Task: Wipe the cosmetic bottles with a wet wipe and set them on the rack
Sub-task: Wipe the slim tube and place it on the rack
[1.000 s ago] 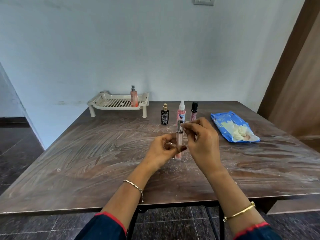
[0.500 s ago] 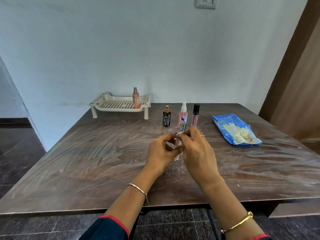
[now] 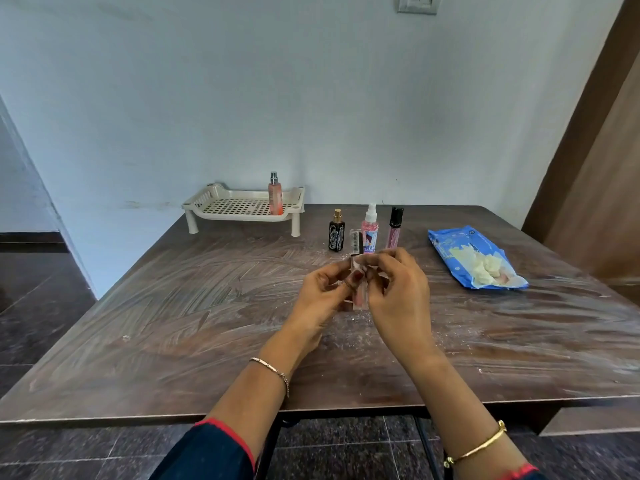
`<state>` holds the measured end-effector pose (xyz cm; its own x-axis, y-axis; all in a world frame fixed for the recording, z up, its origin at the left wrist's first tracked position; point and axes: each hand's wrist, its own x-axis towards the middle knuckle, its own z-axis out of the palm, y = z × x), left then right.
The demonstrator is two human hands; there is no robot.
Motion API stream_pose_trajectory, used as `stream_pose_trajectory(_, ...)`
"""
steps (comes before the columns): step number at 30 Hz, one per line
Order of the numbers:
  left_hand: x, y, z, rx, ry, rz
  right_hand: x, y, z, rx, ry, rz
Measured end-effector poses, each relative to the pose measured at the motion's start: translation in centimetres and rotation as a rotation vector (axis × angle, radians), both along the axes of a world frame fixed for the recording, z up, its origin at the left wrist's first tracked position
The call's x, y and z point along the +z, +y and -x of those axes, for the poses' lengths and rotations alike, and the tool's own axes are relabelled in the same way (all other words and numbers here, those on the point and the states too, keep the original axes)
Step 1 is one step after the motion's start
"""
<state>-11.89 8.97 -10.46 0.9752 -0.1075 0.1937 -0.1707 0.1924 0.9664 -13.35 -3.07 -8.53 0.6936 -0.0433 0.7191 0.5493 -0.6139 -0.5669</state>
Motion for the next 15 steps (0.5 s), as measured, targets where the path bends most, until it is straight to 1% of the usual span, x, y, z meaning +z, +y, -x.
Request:
stream_pose_trajectory(6,-0.1,0.5,-0.4,-0.032,0.083,0.085,0.4,-0.2,0.5,0.054,0.077,0.019)
stream_pose_trajectory(12,-0.1,0.8,-0.5,-0.075,0.113,0.128,-0.4,-0.8,1.1,0.054,0.097,0.071)
stream_pose_trajectory(15,-0.1,0.8,-0.5,-0.082,0.125,0.142,-0.9,-0.9,1.8,0.059,0.082,0.137)
